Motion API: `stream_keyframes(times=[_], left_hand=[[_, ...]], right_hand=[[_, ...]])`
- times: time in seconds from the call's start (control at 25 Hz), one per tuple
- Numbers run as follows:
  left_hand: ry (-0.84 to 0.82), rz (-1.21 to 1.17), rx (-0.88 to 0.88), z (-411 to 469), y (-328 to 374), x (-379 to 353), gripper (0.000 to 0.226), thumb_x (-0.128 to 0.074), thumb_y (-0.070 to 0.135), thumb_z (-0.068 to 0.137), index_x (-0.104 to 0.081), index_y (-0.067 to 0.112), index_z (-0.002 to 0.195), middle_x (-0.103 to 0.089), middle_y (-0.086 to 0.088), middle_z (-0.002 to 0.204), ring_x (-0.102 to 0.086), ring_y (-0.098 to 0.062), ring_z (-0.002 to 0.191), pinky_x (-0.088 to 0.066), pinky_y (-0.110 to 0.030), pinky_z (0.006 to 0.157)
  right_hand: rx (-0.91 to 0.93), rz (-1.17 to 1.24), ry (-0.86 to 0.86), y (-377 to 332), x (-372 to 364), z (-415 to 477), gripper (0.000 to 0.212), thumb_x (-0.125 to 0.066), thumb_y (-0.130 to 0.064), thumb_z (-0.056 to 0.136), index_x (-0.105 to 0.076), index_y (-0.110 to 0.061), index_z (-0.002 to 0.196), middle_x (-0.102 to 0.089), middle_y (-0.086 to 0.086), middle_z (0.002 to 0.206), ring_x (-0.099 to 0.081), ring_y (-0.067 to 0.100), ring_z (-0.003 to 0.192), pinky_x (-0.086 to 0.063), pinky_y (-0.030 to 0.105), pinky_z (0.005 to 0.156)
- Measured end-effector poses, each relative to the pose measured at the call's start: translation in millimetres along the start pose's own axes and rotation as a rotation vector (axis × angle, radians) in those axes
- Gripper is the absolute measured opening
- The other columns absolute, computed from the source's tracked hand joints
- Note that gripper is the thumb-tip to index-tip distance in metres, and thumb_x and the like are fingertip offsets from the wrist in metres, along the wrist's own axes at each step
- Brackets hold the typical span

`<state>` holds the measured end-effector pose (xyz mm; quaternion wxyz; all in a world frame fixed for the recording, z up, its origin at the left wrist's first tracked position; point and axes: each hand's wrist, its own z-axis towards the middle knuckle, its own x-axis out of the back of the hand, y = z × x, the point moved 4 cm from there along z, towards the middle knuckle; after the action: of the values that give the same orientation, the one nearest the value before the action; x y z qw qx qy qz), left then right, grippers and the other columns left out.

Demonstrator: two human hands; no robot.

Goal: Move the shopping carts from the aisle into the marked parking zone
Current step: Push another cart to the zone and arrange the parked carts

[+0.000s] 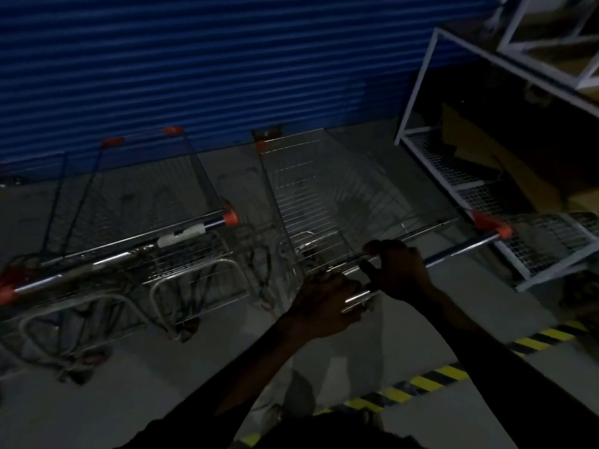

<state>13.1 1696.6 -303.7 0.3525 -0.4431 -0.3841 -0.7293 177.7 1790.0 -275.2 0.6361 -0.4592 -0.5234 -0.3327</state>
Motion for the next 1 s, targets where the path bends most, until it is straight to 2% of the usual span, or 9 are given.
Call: stream_keyframes(times=[0.12, 0.24, 0.4, 0.48, 0.52, 0.64, 0.72, 0.84, 1.0], left_hand=[[-0.033, 0.068, 0.161, 7.8, 8.6, -15.5, 0.062, -0.053, 0.069, 0.078, -0.066, 0.029, 0.123, -0.069, 0.006, 0.111, -0.069, -0.023, 0.1, -0.051, -0.041, 0.088], [-0.051, 0.143, 0.347, 26.7, 20.0, -18.8, 0.066, -0.044, 0.072, 0.076, -0.067, 0.03, 0.122, -0.073, 0.002, 0.111, -0.07, -0.025, 0.1, -0.052, -0.042, 0.088], [-0.102, 0.235, 0.466, 35.4, 12.6, -18.7, 0.067, -0.055, 0.061, 0.073, -0.059, 0.033, 0.134, -0.072, 0.002, 0.118, -0.069, -0.023, 0.108, -0.051, -0.04, 0.092], [-0.109, 0.241, 0.475, 37.5, 5.0, -15.7, 0.071, -0.06, 0.059, 0.072, -0.056, 0.033, 0.138, -0.071, 0.002, 0.122, -0.069, -0.023, 0.108, -0.051, -0.039, 0.093], [-0.106, 0.246, 0.479, 39.8, -1.1, -13.4, 0.072, -0.06, 0.058, 0.072, -0.054, 0.034, 0.14, -0.07, 0.003, 0.123, -0.069, -0.023, 0.108, -0.052, -0.039, 0.092], [-0.108, 0.227, 0.481, 47.8, -20.8, -7.3, 0.07, -0.058, 0.055, 0.074, -0.051, 0.033, 0.14, -0.068, 0.003, 0.124, -0.07, -0.025, 0.102, -0.057, -0.039, 0.082], [-0.129, 0.21, 0.458, 57.1, -35.2, -4.6, 0.063, -0.058, 0.051, 0.075, -0.053, 0.032, 0.135, -0.065, 0.004, 0.124, -0.069, -0.026, 0.104, -0.058, -0.042, 0.079], [-0.17, 0.193, 0.429, 71.9, -59.2, -1.8, 0.054, -0.056, 0.051, 0.078, -0.058, 0.032, 0.129, -0.064, 0.006, 0.125, -0.067, -0.025, 0.108, -0.058, -0.045, 0.081], [-0.169, 0.245, 0.346, 91.1, -92.5, 4.0, 0.041, -0.048, 0.047, 0.085, -0.066, 0.026, 0.115, -0.07, 0.002, 0.112, -0.069, -0.027, 0.101, -0.057, -0.041, 0.079]], right_hand=[[0.103, -0.065, 0.102, 28.4, -2.9, -12.0, 0.048, -0.047, -0.059, 0.091, -0.073, -0.026, 0.113, -0.076, 0.002, 0.105, -0.069, 0.029, 0.1, -0.047, 0.044, 0.089], [0.214, -0.109, 0.136, 34.0, -9.4, -6.2, 0.044, -0.043, -0.053, 0.091, -0.076, -0.027, 0.103, -0.077, 0.002, 0.096, -0.07, 0.028, 0.086, -0.047, 0.038, 0.079], [0.3, -0.059, 0.138, 29.4, -7.1, 8.0, 0.028, -0.051, -0.044, 0.092, -0.073, -0.027, 0.098, -0.075, 0.001, 0.093, -0.069, 0.027, 0.081, -0.05, 0.038, 0.073], [0.391, -0.075, 0.248, 23.0, -4.6, 11.7, 0.013, -0.064, -0.032, 0.087, -0.073, -0.022, 0.088, -0.075, 0.002, 0.085, -0.068, 0.029, 0.07, -0.052, 0.036, 0.064], [0.405, -0.08, 0.294, 19.2, -4.5, 16.8, 0.013, -0.065, -0.031, 0.087, -0.073, -0.021, 0.085, -0.075, 0.002, 0.082, -0.068, 0.03, 0.067, -0.051, 0.035, 0.062], [0.341, -0.048, 0.264, 14.3, -12.6, 42.9, 0.037, -0.05, -0.049, 0.098, -0.077, -0.024, 0.092, -0.077, 0.001, 0.086, -0.071, 0.026, 0.076, -0.05, 0.035, 0.07], [0.393, 0.001, 0.278, 15.5, -15.5, 58.1, 0.047, -0.044, -0.061, 0.101, -0.077, -0.028, 0.1, -0.078, -0.002, 0.092, -0.072, 0.021, 0.083, -0.05, 0.034, 0.075], [0.509, 0.041, 0.344, 15.5, -13.1, 76.7, 0.045, -0.044, -0.06, 0.102, -0.074, -0.027, 0.102, -0.076, -0.003, 0.092, -0.07, 0.024, 0.087, -0.048, 0.038, 0.081], [0.427, -0.027, 0.344, 10.1, -27.0, 107.5, 0.047, -0.044, -0.066, 0.1, -0.072, -0.028, 0.096, -0.07, -0.004, 0.092, -0.062, 0.029, 0.091, -0.041, 0.043, 0.088]])
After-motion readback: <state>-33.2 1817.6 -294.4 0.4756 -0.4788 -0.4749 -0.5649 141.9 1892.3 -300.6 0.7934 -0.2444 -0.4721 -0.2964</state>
